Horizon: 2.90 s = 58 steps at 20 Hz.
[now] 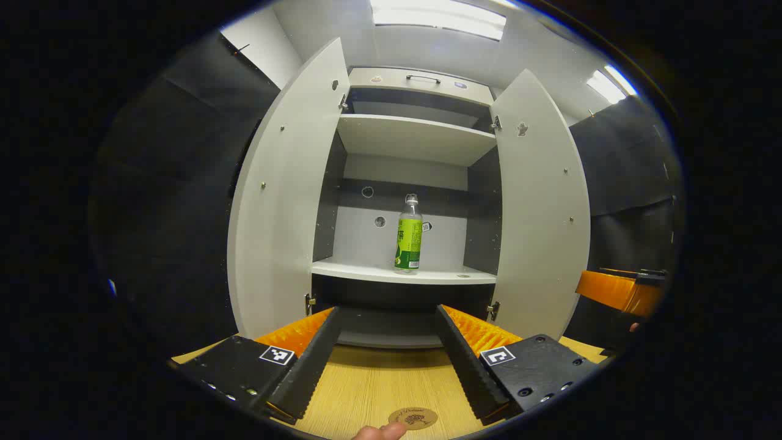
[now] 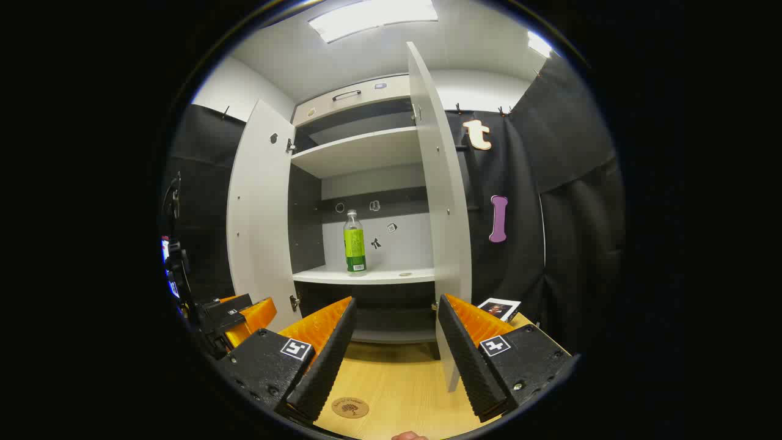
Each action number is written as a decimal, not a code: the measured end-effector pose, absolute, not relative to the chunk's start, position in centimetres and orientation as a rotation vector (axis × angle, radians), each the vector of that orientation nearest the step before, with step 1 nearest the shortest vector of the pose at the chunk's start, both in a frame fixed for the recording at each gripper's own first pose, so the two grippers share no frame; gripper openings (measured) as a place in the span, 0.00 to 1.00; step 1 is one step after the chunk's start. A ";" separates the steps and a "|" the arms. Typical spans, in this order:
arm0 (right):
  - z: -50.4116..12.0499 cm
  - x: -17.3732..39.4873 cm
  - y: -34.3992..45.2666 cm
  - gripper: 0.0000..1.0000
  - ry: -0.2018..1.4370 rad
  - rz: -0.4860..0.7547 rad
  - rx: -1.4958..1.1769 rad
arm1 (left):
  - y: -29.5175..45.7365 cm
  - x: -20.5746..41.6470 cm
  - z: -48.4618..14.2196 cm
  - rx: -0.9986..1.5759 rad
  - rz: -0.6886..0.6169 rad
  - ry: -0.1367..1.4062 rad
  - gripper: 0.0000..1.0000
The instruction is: Grasp the bottle in the cabinet with the left hand and place it on the coaster, then close the right door with the right hand and the left door with the left hand.
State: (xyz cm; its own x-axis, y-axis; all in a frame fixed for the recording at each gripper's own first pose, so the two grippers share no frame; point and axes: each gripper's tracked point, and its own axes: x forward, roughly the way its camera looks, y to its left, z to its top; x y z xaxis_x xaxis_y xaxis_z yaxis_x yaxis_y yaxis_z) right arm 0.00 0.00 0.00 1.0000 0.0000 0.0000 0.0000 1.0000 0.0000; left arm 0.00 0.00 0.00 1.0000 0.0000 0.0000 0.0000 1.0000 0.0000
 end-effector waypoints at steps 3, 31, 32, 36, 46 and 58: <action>-0.3 0.2 -0.3 0.82 0.008 -0.004 0.013 | -0.3 0.1 0.2 0.006 -0.009 -0.009 0.94; 0.0 0.7 0.1 0.82 0.026 0.051 0.007 | -1.0 1.5 0.6 0.020 -0.011 -0.030 0.94; 0.1 0.7 0.2 0.82 0.023 0.050 0.005 | -1.0 1.7 0.6 0.022 -0.013 -0.031 0.94; 0.3 0.6 0.2 0.82 0.013 0.048 -0.012 | -1.3 2.4 1.0 0.034 -0.021 -0.043 0.94; 0.3 1.0 0.3 0.82 0.012 0.045 -0.005 | -2.3 3.9 2.1 0.036 -0.056 -0.080 0.94; 0.5 1.7 0.2 0.82 0.017 0.040 -0.012 | -4.0 13.5 6.2 0.015 -0.175 -0.111 0.94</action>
